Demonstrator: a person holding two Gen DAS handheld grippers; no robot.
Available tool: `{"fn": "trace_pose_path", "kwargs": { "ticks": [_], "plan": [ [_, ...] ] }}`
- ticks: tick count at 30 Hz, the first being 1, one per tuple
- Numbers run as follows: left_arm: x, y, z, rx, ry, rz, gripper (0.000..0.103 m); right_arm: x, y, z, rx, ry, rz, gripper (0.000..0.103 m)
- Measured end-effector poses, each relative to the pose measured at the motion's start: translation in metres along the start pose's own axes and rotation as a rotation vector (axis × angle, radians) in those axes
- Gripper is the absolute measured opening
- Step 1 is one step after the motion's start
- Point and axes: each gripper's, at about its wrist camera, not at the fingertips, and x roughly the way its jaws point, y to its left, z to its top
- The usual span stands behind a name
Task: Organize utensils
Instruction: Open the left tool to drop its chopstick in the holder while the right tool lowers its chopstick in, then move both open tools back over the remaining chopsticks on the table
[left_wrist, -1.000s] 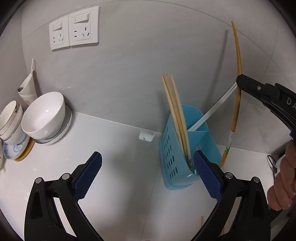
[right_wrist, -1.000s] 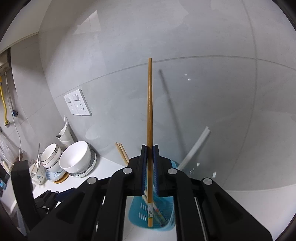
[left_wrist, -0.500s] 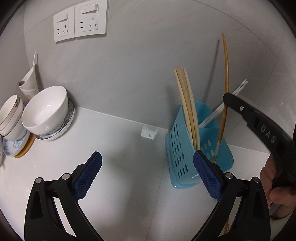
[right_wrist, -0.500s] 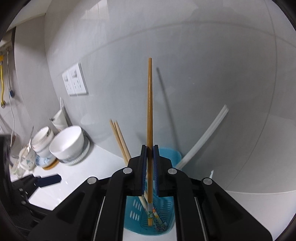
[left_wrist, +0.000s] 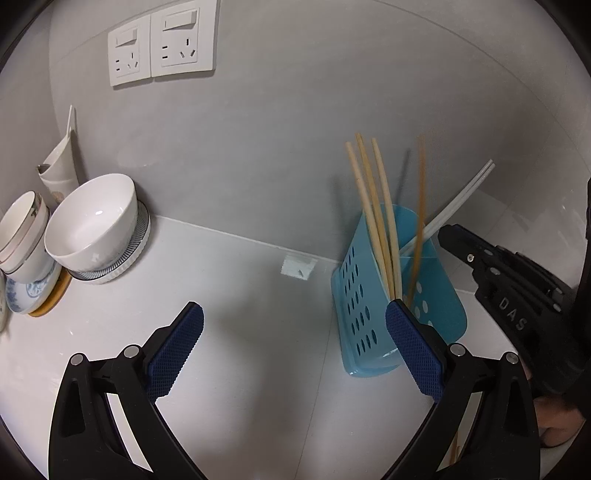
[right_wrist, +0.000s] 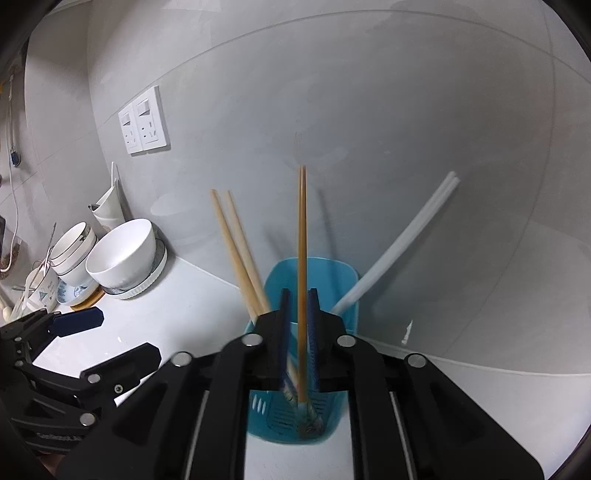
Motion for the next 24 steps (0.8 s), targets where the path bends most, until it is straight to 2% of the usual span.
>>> {"fn": "trace_pose_path", "kwargs": {
  "ticks": [2, 3, 5, 6, 8, 11, 14, 17, 19, 24],
  "plan": [
    [-0.002, -0.002, -0.001, 0.011, -0.001, -0.002, 0.097, -0.010, -0.005, 0.001, 0.005, -0.009, -0.015, 0.035],
    [-0.003, -0.004, -0.001, 0.015, 0.000, -0.003, 0.097, -0.014, -0.007, 0.002, 0.008, -0.009, -0.020, 0.040],
    [-0.005, -0.009, -0.003, 0.022, 0.002, -0.001, 0.097, -0.025, -0.014, 0.000, 0.015, -0.004, -0.048, 0.059],
    [-0.006, -0.011, -0.004, 0.026, 0.003, -0.001, 0.097, -0.030, -0.018, -0.001, 0.022, 0.000, -0.066, 0.063],
    [-0.009, -0.016, -0.008, 0.035, 0.005, -0.007, 0.097, -0.039, -0.026, -0.005, 0.033, 0.011, -0.094, 0.078],
    [-0.012, -0.025, -0.016, 0.045, 0.018, -0.026, 0.097, -0.056, -0.043, -0.016, 0.055, 0.027, -0.142, 0.089],
    [-0.015, -0.036, -0.026, 0.053, 0.034, -0.041, 0.097, -0.072, -0.059, -0.030, 0.084, 0.051, -0.172, 0.095],
    [-0.021, -0.054, -0.039, 0.073, 0.061, -0.075, 0.097, -0.089, -0.075, -0.052, 0.111, 0.083, -0.206, 0.095],
    [-0.025, -0.064, -0.049, 0.098, 0.066, -0.070, 0.097, -0.100, -0.084, -0.067, 0.125, 0.103, -0.224, 0.095],
    [-0.025, -0.084, -0.078, 0.117, 0.141, -0.075, 0.097, -0.122, -0.103, -0.106, 0.177, 0.168, -0.270, 0.095]
  ]
}}
